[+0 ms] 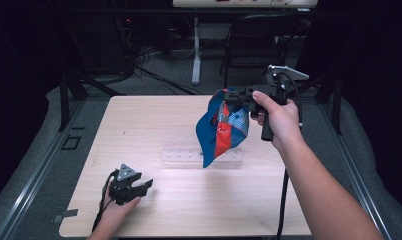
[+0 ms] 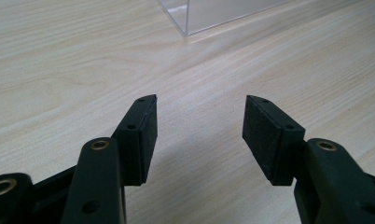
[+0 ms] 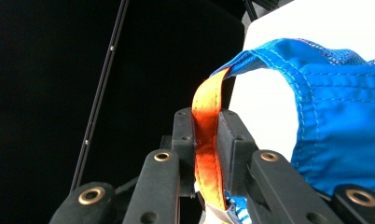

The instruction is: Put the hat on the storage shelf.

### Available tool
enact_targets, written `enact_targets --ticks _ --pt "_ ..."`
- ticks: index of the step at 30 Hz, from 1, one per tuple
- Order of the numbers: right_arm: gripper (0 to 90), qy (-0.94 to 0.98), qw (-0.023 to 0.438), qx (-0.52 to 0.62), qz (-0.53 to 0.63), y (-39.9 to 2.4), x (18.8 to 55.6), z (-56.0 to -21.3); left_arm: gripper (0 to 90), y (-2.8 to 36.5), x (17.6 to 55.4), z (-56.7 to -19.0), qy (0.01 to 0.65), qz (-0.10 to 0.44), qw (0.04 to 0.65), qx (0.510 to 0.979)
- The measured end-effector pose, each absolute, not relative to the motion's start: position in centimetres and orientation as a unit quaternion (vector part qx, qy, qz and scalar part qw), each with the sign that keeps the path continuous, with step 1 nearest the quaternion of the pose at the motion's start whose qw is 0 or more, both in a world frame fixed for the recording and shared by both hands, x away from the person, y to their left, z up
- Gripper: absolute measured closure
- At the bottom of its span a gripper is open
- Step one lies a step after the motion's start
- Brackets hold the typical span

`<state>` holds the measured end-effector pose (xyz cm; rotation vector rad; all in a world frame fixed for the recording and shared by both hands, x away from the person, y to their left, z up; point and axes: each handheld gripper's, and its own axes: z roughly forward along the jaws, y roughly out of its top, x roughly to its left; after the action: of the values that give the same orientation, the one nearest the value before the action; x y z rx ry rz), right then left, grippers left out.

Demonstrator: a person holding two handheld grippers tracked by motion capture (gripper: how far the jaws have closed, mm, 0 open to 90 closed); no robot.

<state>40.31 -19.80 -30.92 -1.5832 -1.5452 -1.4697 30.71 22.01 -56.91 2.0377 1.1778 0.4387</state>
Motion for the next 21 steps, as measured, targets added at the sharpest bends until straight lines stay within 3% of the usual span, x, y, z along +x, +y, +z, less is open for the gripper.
enact_targets --ticks 21 --pt "78.4 -0.547 0.222 -0.598 -0.542 -18.3 42.4 -31.9 45.7 22.0 30.7 -56.8 0.457 0.167 0.367 0.793"
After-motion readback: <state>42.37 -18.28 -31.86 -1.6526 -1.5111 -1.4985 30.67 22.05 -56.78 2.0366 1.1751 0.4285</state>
